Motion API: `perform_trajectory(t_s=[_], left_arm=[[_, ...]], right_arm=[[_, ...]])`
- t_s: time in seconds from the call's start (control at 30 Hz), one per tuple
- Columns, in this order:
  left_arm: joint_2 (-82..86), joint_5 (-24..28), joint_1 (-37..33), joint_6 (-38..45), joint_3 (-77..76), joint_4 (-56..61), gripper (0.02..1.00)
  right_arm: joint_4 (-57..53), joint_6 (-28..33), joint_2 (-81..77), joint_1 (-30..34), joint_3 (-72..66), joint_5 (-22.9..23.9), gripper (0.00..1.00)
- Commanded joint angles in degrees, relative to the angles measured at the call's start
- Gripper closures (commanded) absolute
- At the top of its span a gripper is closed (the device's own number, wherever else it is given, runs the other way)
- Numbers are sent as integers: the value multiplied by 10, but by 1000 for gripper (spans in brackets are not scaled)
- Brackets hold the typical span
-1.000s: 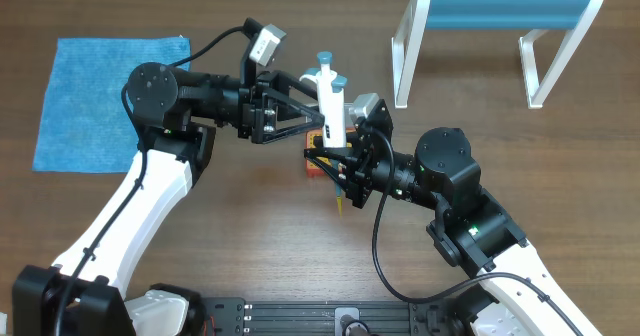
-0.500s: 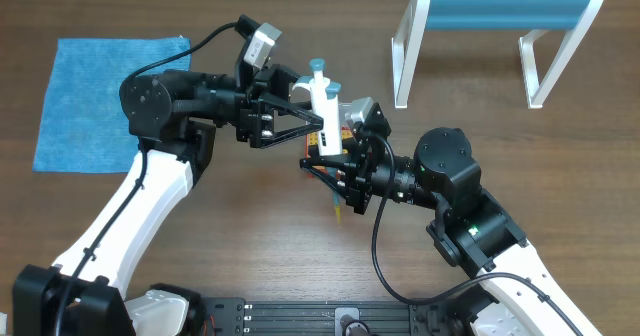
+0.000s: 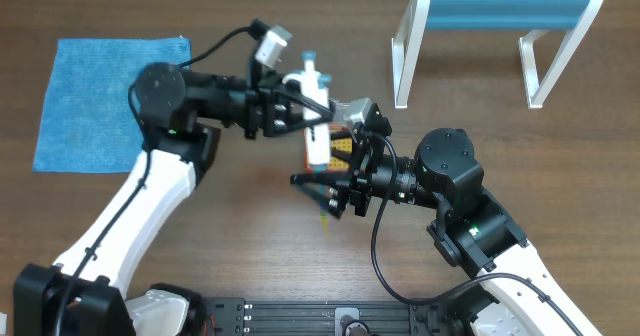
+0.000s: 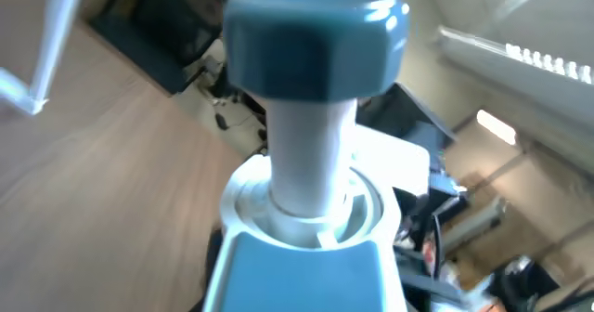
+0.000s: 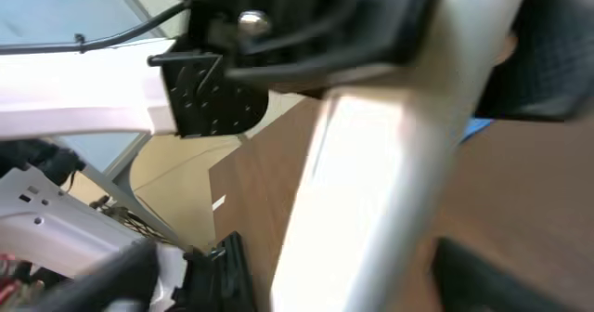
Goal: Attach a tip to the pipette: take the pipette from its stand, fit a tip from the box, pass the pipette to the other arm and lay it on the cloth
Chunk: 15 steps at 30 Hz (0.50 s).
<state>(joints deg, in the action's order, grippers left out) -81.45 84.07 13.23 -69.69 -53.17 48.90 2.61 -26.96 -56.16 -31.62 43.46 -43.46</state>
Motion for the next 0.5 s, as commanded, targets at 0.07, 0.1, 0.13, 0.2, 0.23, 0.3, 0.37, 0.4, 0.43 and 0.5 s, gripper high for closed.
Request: perform_trajectory(t_s=[0.07,0.1,0.13,0.2,0.23,0.3,0.37,0.4,0.43,0.5], left_arm=[[-13,68,-148,38,-9,-73,991],[-22,72,-181,38,-9,-76,991],[-34,72,-216,38,-9,-81,991],[-60,72,-273,41,-8,-97,991],[-75,72,-291,51,-5,-100,991],[-109,72,-305,64,8,-102,991],[-135,53,-296,97,41,-102,993],[-142,31,-287,118,60,-102,991],[-148,-14,-276,138,85,-102,991],[-149,-136,-247,178,136,-115,991]], right_arm=[[-11,-39,17,127,7,-245,5],[-12,-59,20,173,7,-296,5],[-12,-75,25,229,7,-334,5],[-12,-76,38,334,7,-347,5],[-12,-74,45,376,7,-339,7],[-12,-50,59,427,7,-299,7],[-31,-16,73,443,7,-213,7],[-57,4,77,443,7,-175,7],[-105,21,79,442,7,-140,7],[-191,40,79,442,7,-100,7]])
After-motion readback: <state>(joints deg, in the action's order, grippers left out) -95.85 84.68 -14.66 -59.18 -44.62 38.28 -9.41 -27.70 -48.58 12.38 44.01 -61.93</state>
